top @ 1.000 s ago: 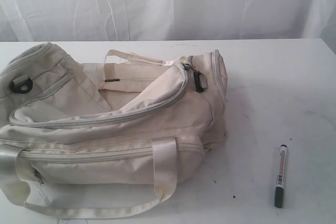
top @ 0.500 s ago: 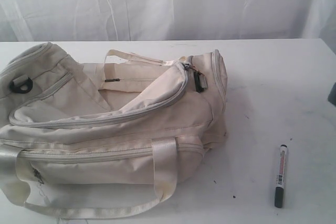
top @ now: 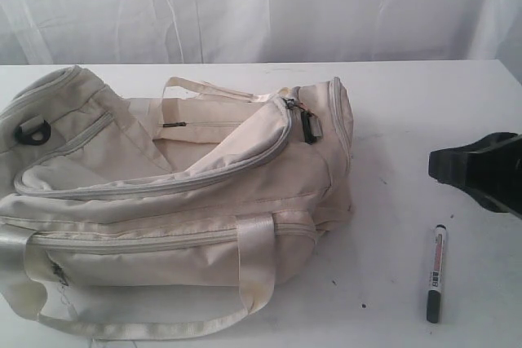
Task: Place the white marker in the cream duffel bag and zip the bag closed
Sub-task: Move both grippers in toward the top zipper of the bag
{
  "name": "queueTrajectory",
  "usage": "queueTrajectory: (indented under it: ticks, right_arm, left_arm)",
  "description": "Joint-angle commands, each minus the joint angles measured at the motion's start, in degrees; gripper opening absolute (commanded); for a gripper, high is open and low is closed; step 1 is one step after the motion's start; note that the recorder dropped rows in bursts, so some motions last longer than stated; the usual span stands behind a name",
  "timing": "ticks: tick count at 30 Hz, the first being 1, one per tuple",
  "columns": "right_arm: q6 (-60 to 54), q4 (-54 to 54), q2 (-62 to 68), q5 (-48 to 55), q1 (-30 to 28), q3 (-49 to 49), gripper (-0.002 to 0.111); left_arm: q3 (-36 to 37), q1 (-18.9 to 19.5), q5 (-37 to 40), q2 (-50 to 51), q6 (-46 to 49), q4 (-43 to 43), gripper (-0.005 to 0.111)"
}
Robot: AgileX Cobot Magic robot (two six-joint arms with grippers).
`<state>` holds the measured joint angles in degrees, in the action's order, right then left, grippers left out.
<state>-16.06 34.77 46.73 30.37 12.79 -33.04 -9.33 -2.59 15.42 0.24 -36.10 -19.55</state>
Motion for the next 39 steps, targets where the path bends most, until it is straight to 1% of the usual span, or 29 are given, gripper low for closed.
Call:
queueTrajectory:
  ticks: [1,3,4,5,6,7,8,9,10,11,12,13,14,16,17,18,19,21,26,31,34,36,39]
  right_arm:
    - [-0.9,0.5,1.3,-1.8,-0.2,-0.3,0.009]
    - [-0.9,0.5,2.0,-2.9,-0.2,-0.3,0.009]
    - [-0.9,0.5,2.5,-3.8,-0.2,-0.3,0.009]
    - [-0.9,0.8,2.9,-3.9,-0.2,-0.3,0.009]
    - [-0.9,1.0,3.7,-3.9,-0.2,-0.3,0.009]
    - [-0.9,1.0,4.1,-3.9,-0.2,-0.3,0.009]
    - [-1.0,1.0,5.2,-4.6,-0.2,-0.3,0.009]
    - [-1.6,1.0,5.8,-4.9,-0.2,-0.3,0.009]
    - [-1.7,1.0,6.9,-5.1,-0.2,-0.3,0.009]
    - [-1.8,1.0,7.4,-5.2,-0.2,-0.3,0.009]
    - [-2.0,1.0,8.7,-5.2,-0.2,-0.3,0.009]
    - [-2.2,1.2,9.8,-5.2,-0.2,-0.3,0.009]
    - [-2.3,1.2,10.2,-5.2,-0.2,-0.3,0.009]
    - [-4.0,2.6,11.3,-5.2,-0.2,-0.3,0.009]
    - [-6.5,5.4,11.7,-5.4,-0.2,-0.5,0.009]
    - [-8.7,7.5,11.8,-5.4,-0.2,-0.4,0.009]
    - [-12.6,11.9,12.3,-5.2,-0.2,-0.5,0.009]
    - [-16.9,16.1,12.9,-5.0,-0.2,-0.5,0.009]
    - [-18.5,16.2,12.9,-5.1,-0.2,-0.5,0.009]
    - [-20.0,16.2,12.9,-5.2,-0.2,-0.5,0.009]
    - [-23.4,16.2,12.9,-5.4,-0.2,-0.5,0.009]
    - [-24.5,16.2,12.9,-5.8,-0.2,-0.5,0.009]
    - [-25.5,16.2,12.9,-7.5,-0.2,-0.5,0.009]
  left_arm:
    - [-0.5,0.2,1.3,-0.2,11.6,-9.2,0.0]
    - [-0.5,0.2,1.6,-0.2,18.0,-15.8,0.0]
    - [-0.5,0.2,2.5,-0.2,22.9,-22.4,0.0]
    - [-0.5,0.2,3.4,-0.2,25.7,-25.5,0.0]
    - [-0.5,0.2,6.2,-0.2,32.6,-31.7,0.0]
    - [-0.5,0.2,7.7,-0.1,36.1,-34.1,0.0]
    - [-0.5,0.2,11.3,1.4,42.9,-40.2,0.0]
    - [-0.5,0.2,12.2,2.2,45.6,-42.6,0.0]
    - [-0.5,0.2,13.3,4.1,52.9,-48.6,0.0]
    - [-0.5,0.2,13.3,4.9,56.0,-51.6,0.0]
    - [-0.5,0.2,13.9,7.0,64.0,-57.7,0.001]
    - [-0.5,-0.1,14.6,8.6,70.4,-61.8,0.007]
    - [-0.5,-0.3,14.6,9.5,72.6,-63.7,0.012]
    - [-0.5,-0.4,14.3,10.6,75.6,-64.5,0.024]
    - [-0.5,-0.3,13.8,11.3,76.2,-64.5,0.03]
    - [-0.5,-0.3,13.5,11.4,76.7,-64.5,0.031]
    - [-0.9,-0.3,14.1,12.2,77.0,-63.8,0.032]
    - [-3.2,-0.3,15.9,14.7,77.5,-59.3,0.032]
    - [-7.7,-0.3,16.9,20.0,77.6,-52.6,0.032]
    - [-11.2,-0.4,17.4,25.2,80.3,-52.6,0.032]
    - [-12.5,-0.7,17.5,27.6,81.3,-53.5,0.032]
    - [-13.1,-1.4,17.5,28.8,81.8,-54.2,0.032]
    - [-14.1,-2.6,18.1,31.3,85.5,-57.3,0.032]
